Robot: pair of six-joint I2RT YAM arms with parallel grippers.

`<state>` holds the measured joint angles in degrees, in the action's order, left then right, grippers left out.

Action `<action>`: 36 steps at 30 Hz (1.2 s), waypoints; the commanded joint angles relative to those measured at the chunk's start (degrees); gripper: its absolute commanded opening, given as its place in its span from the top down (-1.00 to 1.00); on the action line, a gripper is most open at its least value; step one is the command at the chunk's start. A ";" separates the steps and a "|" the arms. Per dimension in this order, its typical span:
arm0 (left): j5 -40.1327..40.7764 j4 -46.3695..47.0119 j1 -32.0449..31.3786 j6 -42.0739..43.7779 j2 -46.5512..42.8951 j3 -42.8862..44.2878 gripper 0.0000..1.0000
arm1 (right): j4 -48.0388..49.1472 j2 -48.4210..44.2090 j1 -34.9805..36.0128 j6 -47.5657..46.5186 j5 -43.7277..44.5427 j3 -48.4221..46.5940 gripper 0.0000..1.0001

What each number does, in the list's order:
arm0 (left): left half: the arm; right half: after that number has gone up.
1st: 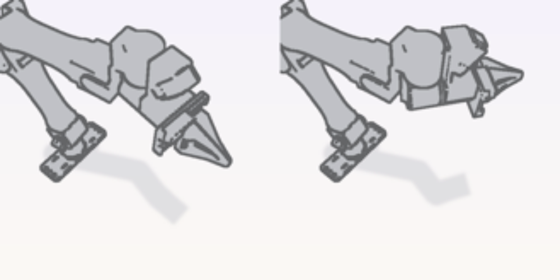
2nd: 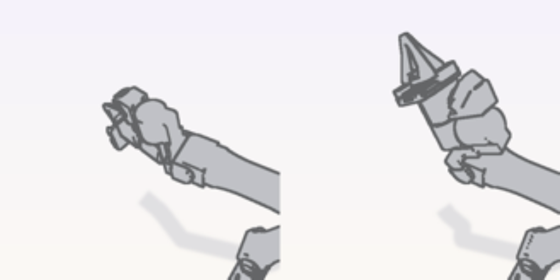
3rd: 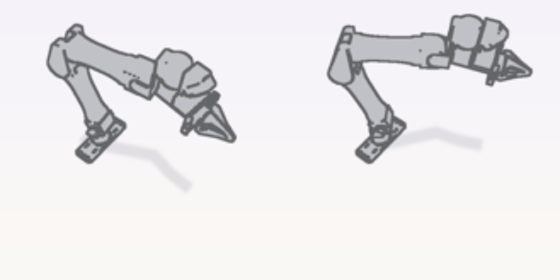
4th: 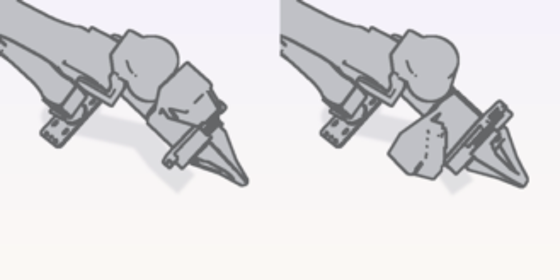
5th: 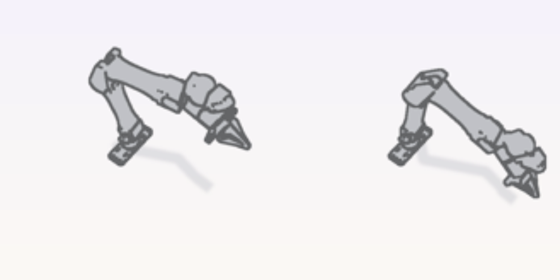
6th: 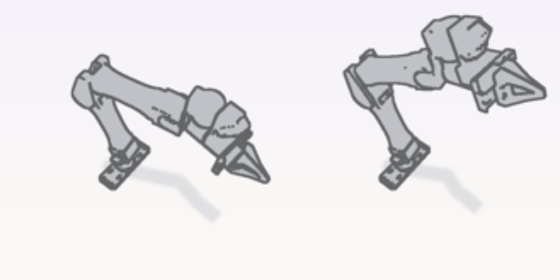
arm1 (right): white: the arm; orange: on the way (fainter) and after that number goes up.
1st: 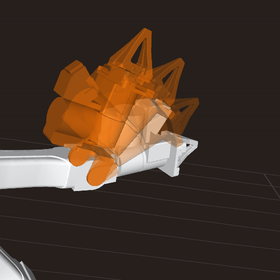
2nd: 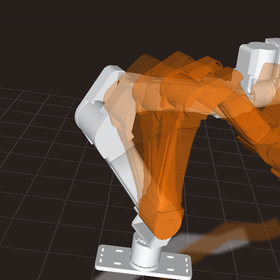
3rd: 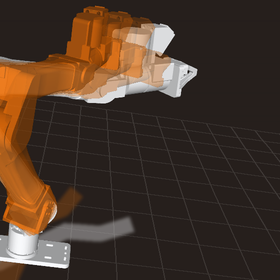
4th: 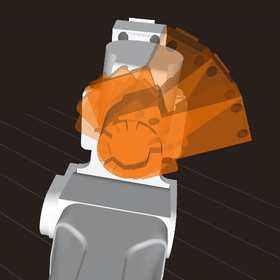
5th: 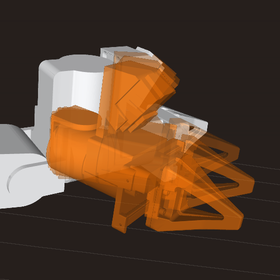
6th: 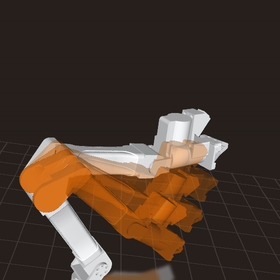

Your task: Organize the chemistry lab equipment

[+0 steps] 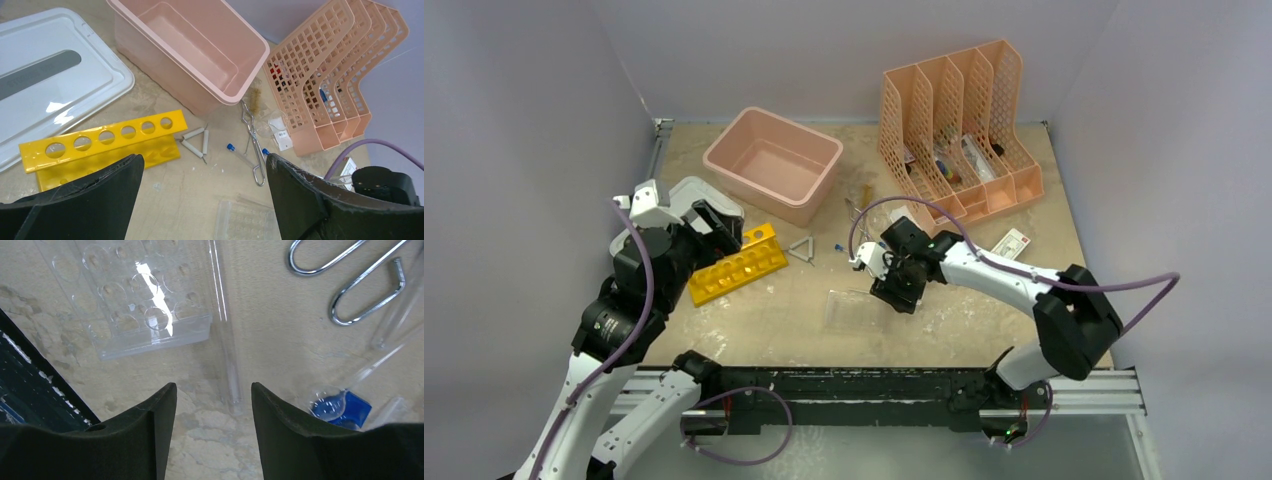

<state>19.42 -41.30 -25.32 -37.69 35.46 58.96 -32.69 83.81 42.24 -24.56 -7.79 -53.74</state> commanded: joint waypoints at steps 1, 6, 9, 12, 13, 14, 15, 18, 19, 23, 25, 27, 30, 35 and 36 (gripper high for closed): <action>-0.52 2.28 -0.16 1.04 -0.14 1.30 -0.85 | 1.67 1.81 -0.30 -2.43 -2.88 0.44 -0.15; -0.46 2.19 -0.18 0.76 0.10 1.12 -0.85 | 2.44 5.07 -0.31 -4.24 -3.09 0.82 0.04; -0.35 2.11 -0.18 0.69 0.13 1.00 -0.85 | 2.61 6.35 -0.31 -5.13 -2.92 1.00 0.09; -0.35 2.14 -0.21 0.56 0.28 0.91 -0.85 | 2.99 7.04 -0.27 -5.62 -2.76 1.04 0.13; -0.41 2.18 -0.22 0.53 0.29 0.86 -0.85 | 3.09 7.20 -0.31 -5.67 -2.75 1.07 0.15; -0.50 2.19 -0.20 0.51 0.34 0.89 -0.86 | 3.24 7.32 -0.31 -5.82 -2.61 1.22 0.16; -0.52 2.19 -0.21 0.43 0.33 0.92 -0.86 | 3.46 7.56 -0.25 -5.90 -2.28 1.27 0.17; -0.60 2.43 -0.24 0.22 0.31 0.74 -0.86 | 3.93 9.00 -0.26 -5.58 -0.64 1.10 0.23; -0.61 2.51 -0.19 0.16 0.34 0.72 -0.86 | 3.89 9.61 -0.31 -5.59 -0.23 0.86 0.27; -0.62 2.25 -0.17 -0.03 0.34 0.76 -0.86 | 3.99 10.62 -0.27 -5.75 0.59 0.78 0.43; -0.61 2.11 -0.21 -0.16 0.17 0.66 -0.86 | 3.99 10.23 -0.31 -6.03 0.95 0.76 0.48; -0.52 2.17 -0.22 -0.35 -0.06 0.56 -0.86 | 3.78 9.10 -0.27 -6.42 1.47 0.53 0.55; 0.36 2.15 -0.21 -1.11 -0.02 0.41 -0.86 | 3.63 6.33 -0.31 -6.69 2.18 0.10 0.59; 1.10 3.01 -0.25 -2.44 0.22 -0.25 -0.87 | 5.84 -1.21 -0.23 -6.69 3.07 0.20 0.67; 0.95 3.25 -0.22 -2.75 0.37 -0.46 -0.87 | 6.13 -2.52 -0.26 -6.61 2.80 0.27 0.67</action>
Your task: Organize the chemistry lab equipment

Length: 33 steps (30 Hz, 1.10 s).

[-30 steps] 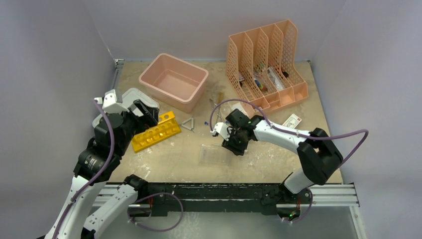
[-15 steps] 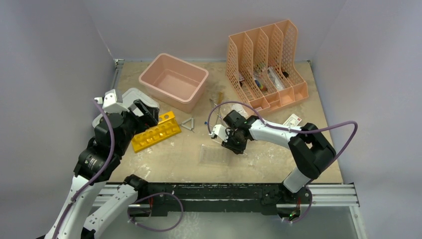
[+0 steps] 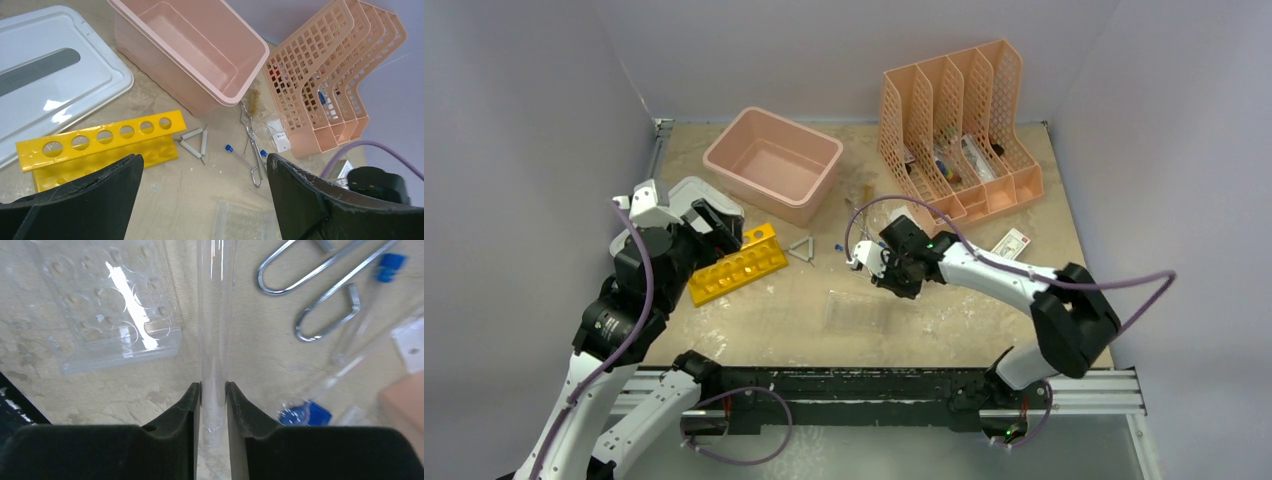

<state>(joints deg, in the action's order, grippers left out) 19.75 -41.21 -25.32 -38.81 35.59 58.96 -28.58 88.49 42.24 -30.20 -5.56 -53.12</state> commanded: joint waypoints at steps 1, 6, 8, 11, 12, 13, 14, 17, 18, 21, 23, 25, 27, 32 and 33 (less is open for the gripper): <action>0.38 3.35 -0.20 -1.84 0.41 -0.68 -0.87 | 2.51 -8.62 -0.31 -0.66 0.43 -0.33 0.66; -4.91 5.95 -0.20 -2.28 2.03 -2.32 -0.87 | 9.58 -14.94 -0.23 -0.47 -0.28 0.40 0.66; -9.54 8.04 -0.21 -2.23 3.58 -3.51 -0.88 | 13.10 -16.76 -0.22 0.51 -2.94 0.96 0.65; -19.74 14.68 -0.23 -3.67 6.19 -6.92 -0.93 | 17.74 -18.93 -0.14 1.69 -6.08 1.65 0.65; -23.90 17.85 -0.23 -4.87 7.31 -8.34 -0.94 | 19.22 -19.56 -0.07 2.14 -7.13 2.04 0.66; -27.65 21.58 -0.24 -6.37 8.39 -10.05 -0.94 | 21.11 -20.13 0.02 2.61 -8.16 2.46 0.66; -30.89 25.34 -0.25 -8.43 9.39 -11.67 -0.94 | 23.04 -20.53 -0.01 3.17 -9.33 2.99 0.65; -37.36 38.01 -0.32 -15.42 12.01 -16.78 -0.94 | 27.29 -20.93 0.09 4.47 -13.00 3.97 0.66; -38.59 41.93 -0.41 -17.24 12.50 -17.93 -0.94 | 28.13 -20.90 0.15 4.94 -13.78 4.22 0.66; -40.58 47.67 -0.96 -20.94 14.30 -19.88 -0.91 | 31.71 -20.48 0.21 5.33 -15.52 5.13 0.66; -40.89 47.74 -1.60 -21.01 15.55 -20.50 -0.87 | 32.23 -19.58 0.17 5.50 -16.50 5.03 0.67; -41.43 48.05 -2.10 -21.30 16.28 -21.46 -0.82 | 32.57 -18.82 0.13 5.51 -17.07 4.88 0.67; -41.63 49.59 -2.72 -21.95 16.46 -22.60 -0.80 | 32.66 -18.32 0.18 5.21 -17.20 4.87 0.67; -39.14 49.12 -2.96 -22.68 17.06 -22.97 -0.65 | 31.32 -17.22 0.25 4.26 -17.82 4.24 0.67; -38.87 49.27 -2.98 -23.10 17.24 -22.79 -0.60 | 30.72 -16.94 0.28 4.04 -17.89 3.95 0.67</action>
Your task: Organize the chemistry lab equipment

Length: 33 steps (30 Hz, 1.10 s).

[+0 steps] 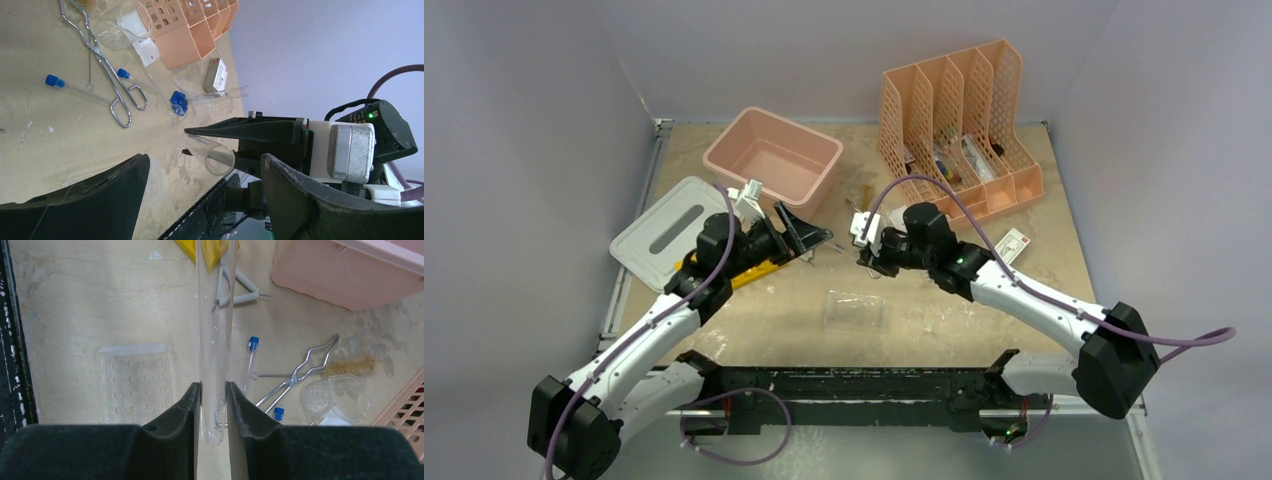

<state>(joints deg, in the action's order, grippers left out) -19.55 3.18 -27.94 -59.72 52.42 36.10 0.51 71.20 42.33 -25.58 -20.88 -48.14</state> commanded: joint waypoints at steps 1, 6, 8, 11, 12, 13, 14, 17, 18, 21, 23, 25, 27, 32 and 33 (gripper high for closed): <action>0.66 4.84 -0.36 -2.62 0.78 0.30 -0.53 | 1.15 0.67 0.17 -0.87 -2.58 -1.26 0.67; 2.09 1.32 -0.36 -3.38 3.21 1.84 -0.25 | -0.42 2.39 0.44 -2.49 -1.35 -2.37 0.68; 2.25 -0.18 -0.36 -3.38 4.14 2.39 -0.23 | -2.16 3.15 0.69 -3.03 -0.63 -2.76 0.68; 2.92 -2.69 -0.36 -3.05 5.22 3.52 -0.15 | -2.91 3.66 0.88 -3.60 -0.30 -3.20 0.69; 3.23 -3.00 -0.36 -2.97 5.49 3.91 -0.13 | -2.94 3.67 0.97 -3.81 -0.37 -3.19 0.69; 3.28 -3.08 -0.36 -3.03 5.62 4.17 -0.09 | -3.20 3.64 0.96 -4.04 -0.53 -3.19 0.69; 3.10 -3.09 -0.36 -3.45 5.66 4.22 -0.04 | -3.76 3.63 1.04 -4.37 -0.74 -3.24 0.69; 2.35 -5.22 -0.36 -3.78 5.85 4.44 0.15 | -4.73 3.66 1.02 -4.87 -0.92 -3.28 0.69; 2.14 -5.96 -0.36 -3.46 5.99 4.56 0.21 | -4.81 3.87 1.02 -4.94 -0.84 -3.31 0.69; 0.50 -7.55 -0.36 -2.42 6.69 4.81 0.27 | -5.14 4.36 1.09 -4.95 -0.73 -3.70 0.69; -0.31 -8.84 -0.36 -1.52 7.19 5.14 0.30 | -5.17 4.47 1.14 -4.96 -0.94 -3.81 0.69; -0.84 -9.76 -0.36 -0.81 7.54 5.59 0.43 | -5.16 4.56 1.14 -5.00 -1.21 -3.81 0.69; -1.60 -9.63 -0.36 -0.71 7.81 5.82 0.50 | -5.21 4.50 1.13 -5.04 -1.26 -3.80 0.69; -1.54 -9.63 -0.36 0.17 7.63 7.09 0.88 | -5.26 4.14 1.10 -4.62 -1.14 -3.77 0.59; -1.32 -9.84 -0.36 0.32 7.54 7.52 0.95 | -5.36 4.05 1.14 -4.38 -0.95 -3.82 0.54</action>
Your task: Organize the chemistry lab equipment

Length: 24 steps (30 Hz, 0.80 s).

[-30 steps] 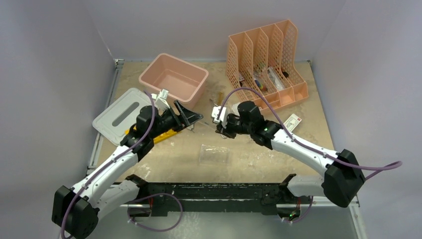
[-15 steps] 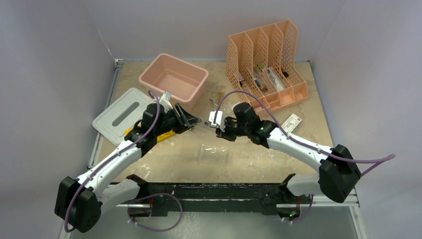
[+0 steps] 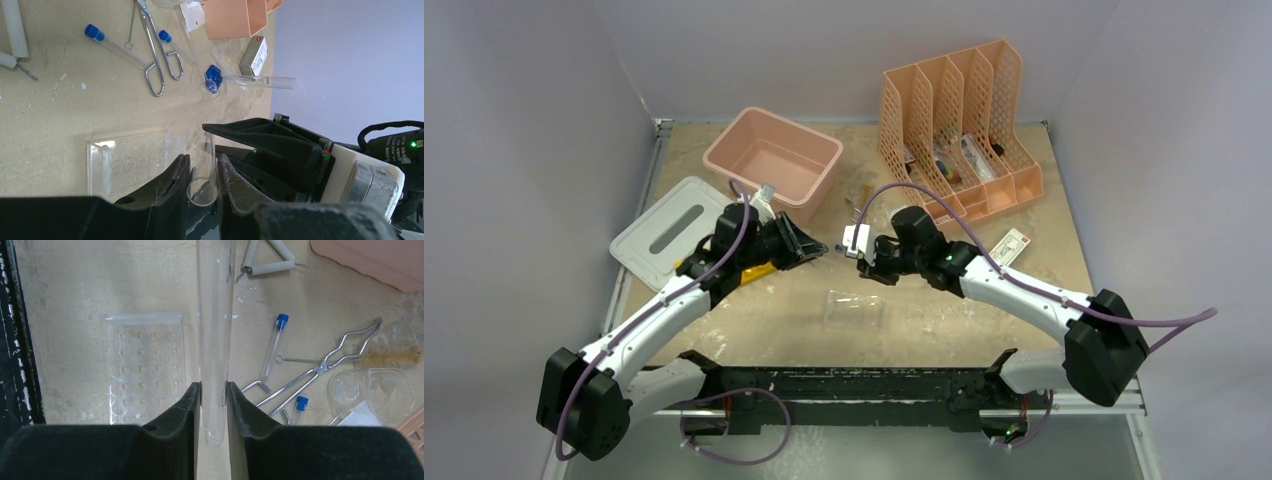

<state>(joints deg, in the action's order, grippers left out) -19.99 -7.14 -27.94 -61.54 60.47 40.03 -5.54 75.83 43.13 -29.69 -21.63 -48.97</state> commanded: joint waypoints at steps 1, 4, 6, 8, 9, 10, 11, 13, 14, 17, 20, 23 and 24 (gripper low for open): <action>-0.66 0.15 -0.36 2.33 -0.61 3.99 1.00 | 0.56 -0.73 0.29 0.00 -0.10 -3.06 0.50; 0.14 -1.99 -0.36 3.73 -0.53 5.65 1.00 | 0.57 -0.73 0.33 1.62 0.44 -3.63 0.28; 1.61 -4.92 -0.36 5.43 -0.57 7.04 1.00 | 0.30 -0.48 0.31 2.98 1.08 -4.35 0.00; 4.62 -9.96 -0.36 8.05 -0.61 9.57 1.00 | -0.61 -0.82 0.30 3.33 0.70 -5.15 -0.18; 6.90 -12.78 -0.36 9.75 -0.61 11.06 1.00 | -1.12 -1.42 0.29 3.26 -0.60 -5.45 -0.24; 9.17 -16.17 -0.36 11.98 -0.64 12.87 1.00 | -1.54 -2.40 0.34 3.39 -2.51 -5.70 -0.26; 11.97 -19.52 -0.36 13.55 -0.54 14.71 1.00 | -1.57 -3.50 0.30 4.13 -4.58 -5.84 -0.27; 18.65 -26.87 -0.36 17.03 -0.11 19.84 1.00 | 0.63 -6.59 0.29 6.18 -6.89 -5.68 -0.29; 22.18 -30.52 -0.36 18.53 0.25 22.40 1.00 | 2.32 -7.77 0.30 7.41 -6.92 -5.31 -0.30; 33.34 -43.33 -0.36 21.26 1.09 30.26 1.00 | 6.73 -10.85 0.34 12.53 -5.17 -4.08 -0.33; 43.36 -52.59 -0.36 22.86 1.86 37.40 1.00 | 6.91 -11.31 0.30 19.90 -2.95 -5.30 -0.38; 50.92 -59.54 -0.35 23.42 3.77 43.28 1.00 | 3.37 -8.92 0.30 28.66 -4.06 -8.50 -0.40; 52.69 -60.51 -0.29 23.47 4.26 44.47 1.00 | 1.48 -7.77 0.29 32.17 -4.29 -9.84 -0.40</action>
<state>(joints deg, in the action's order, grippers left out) 18.04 -55.40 -28.16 -41.25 62.87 78.15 -1.91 65.01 43.22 -11.42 -25.10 -53.74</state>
